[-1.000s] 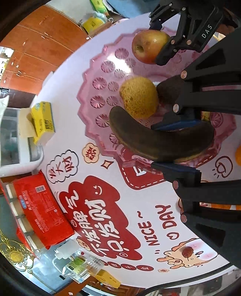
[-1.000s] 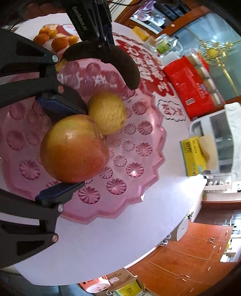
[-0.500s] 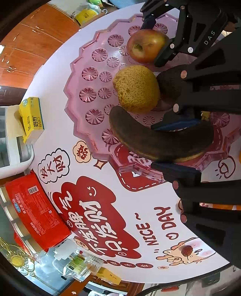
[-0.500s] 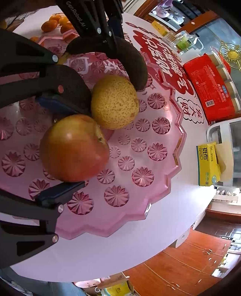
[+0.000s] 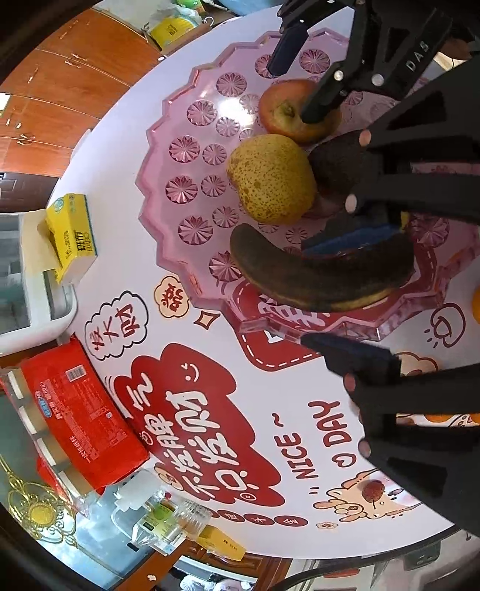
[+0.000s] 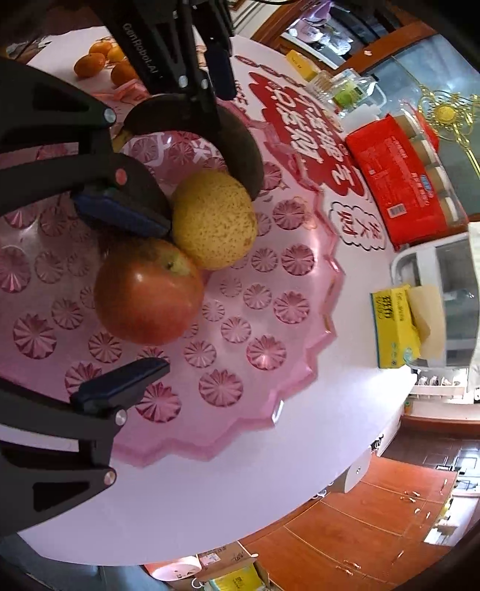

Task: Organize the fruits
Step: 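Lower banana and apple into the bowl and open both grippers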

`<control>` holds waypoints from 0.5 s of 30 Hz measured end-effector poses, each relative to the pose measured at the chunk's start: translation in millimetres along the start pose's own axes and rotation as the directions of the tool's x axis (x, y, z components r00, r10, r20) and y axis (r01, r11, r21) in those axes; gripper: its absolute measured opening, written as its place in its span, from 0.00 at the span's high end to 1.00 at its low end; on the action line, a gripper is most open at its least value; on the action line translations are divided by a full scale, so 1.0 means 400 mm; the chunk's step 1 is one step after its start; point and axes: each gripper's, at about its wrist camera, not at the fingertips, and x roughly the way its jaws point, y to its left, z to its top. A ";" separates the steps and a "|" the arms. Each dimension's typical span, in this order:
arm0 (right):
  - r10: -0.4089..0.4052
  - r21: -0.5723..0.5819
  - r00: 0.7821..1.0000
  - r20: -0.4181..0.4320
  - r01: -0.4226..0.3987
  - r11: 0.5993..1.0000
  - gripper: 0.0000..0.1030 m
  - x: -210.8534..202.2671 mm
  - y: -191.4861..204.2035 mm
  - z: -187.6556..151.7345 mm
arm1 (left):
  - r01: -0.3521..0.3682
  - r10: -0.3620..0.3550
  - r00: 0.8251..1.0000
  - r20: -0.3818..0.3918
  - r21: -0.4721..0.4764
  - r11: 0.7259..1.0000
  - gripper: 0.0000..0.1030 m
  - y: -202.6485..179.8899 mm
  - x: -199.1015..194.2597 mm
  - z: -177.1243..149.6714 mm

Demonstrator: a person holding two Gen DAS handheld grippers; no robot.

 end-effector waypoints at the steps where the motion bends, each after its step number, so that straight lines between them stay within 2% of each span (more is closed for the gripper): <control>1: 0.002 0.006 1.000 0.004 -0.002 1.000 0.33 -0.004 -0.002 0.002 | 0.001 -0.001 1.000 0.010 0.000 1.000 0.53 0.001 -0.010 -0.002; 15: -0.014 0.011 0.999 0.041 0.013 1.000 0.33 -0.084 0.036 -0.032 | 0.007 -0.007 0.998 0.070 0.007 1.000 0.48 0.034 -0.106 -0.049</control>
